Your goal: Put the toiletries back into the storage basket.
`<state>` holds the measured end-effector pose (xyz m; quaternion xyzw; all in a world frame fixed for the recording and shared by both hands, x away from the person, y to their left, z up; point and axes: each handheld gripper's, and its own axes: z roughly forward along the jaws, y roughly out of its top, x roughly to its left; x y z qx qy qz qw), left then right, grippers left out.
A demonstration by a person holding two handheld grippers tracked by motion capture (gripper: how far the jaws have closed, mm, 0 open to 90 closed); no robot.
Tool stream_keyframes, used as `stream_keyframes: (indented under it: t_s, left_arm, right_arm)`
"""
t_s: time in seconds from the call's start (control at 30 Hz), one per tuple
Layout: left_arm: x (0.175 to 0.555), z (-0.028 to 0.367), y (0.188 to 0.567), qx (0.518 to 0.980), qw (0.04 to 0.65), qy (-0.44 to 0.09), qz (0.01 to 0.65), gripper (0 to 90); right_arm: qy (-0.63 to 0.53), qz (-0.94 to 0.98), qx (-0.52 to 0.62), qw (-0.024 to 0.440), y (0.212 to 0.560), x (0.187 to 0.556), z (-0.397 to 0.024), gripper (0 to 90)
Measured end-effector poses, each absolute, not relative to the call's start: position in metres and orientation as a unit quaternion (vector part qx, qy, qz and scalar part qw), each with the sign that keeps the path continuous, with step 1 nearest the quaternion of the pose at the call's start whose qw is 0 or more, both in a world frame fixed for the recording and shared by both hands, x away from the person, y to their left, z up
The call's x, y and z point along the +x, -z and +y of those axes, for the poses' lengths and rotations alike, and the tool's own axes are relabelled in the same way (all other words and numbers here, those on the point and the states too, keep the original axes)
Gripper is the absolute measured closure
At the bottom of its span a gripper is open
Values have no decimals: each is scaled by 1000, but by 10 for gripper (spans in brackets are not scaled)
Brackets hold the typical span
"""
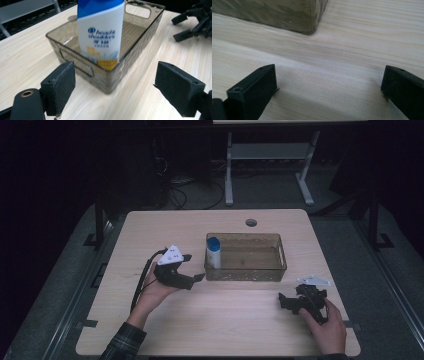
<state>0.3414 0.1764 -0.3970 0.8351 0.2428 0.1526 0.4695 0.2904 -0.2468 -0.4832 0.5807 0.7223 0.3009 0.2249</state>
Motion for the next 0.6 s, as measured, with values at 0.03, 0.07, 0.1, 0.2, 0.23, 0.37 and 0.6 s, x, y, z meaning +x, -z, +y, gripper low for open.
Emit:
stream_keyframes:
  t_s: [0.03, 0.07, 0.1, 0.2, 0.23, 0.37, 0.6]
  left_arm:
    - [338, 179, 398, 835, 468, -151, 246, 160]
    - [336, 181, 399, 837, 464, -150, 247, 159]
    - [334, 183, 401, 837, 464, -152, 248, 159]
    - [325, 190, 405, 839, 455, -157, 253, 159]
    - [324, 192, 406, 839, 454, -159, 253, 159]
    - [314, 201, 411, 840, 449, -161, 257, 159]
    - [302, 220, 422, 843, 436, -162, 270, 159]
  right_arm:
    - [-301, 722, 580, 225, 483, 290, -247, 0]
    - [-301, 722, 581, 225, 483, 290, -247, 0]
    - [-301, 722, 580, 225, 483, 290, -247, 0]
    - [-301, 722, 581, 225, 483, 290, -247, 0]
    - [-301, 722, 581, 225, 483, 290, -247, 0]
    - [-301, 722, 581, 225, 483, 290, -247, 0]
    - [-301, 723, 580, 225, 483, 290, -247, 0]
